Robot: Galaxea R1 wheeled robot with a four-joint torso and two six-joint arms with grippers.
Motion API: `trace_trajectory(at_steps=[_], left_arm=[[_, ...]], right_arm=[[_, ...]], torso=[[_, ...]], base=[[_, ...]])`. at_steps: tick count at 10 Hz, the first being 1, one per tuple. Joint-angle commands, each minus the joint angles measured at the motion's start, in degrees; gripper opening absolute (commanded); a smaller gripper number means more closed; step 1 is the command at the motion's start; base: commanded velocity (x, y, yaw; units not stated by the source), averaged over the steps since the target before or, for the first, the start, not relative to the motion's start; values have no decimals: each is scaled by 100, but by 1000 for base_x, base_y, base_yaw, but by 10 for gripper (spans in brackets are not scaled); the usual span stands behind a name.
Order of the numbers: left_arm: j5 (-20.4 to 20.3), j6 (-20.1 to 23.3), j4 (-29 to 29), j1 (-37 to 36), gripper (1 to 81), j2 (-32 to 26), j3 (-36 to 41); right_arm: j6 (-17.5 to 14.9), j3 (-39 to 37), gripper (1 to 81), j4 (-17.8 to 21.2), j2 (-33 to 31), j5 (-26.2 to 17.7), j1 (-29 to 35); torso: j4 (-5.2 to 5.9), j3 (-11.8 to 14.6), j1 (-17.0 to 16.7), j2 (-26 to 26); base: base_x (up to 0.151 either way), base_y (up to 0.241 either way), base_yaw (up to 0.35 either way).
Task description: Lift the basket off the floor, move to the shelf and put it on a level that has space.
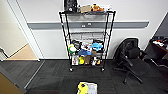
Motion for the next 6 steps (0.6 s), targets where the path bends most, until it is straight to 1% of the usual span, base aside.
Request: trace_trajectory(at_steps=[1,6], left_arm=[[233,-13,-21,-235,811,-79,72],[242,-13,-21,-225,811,-88,72]], right_arm=[[-26,50,811,-41,-91,-317,251],[-26,50,811,-41,-73,-317,234]], torso=[[-2,0,0,0],[0,0,0,0]], base=[[125,0,0],[125,0,0]])
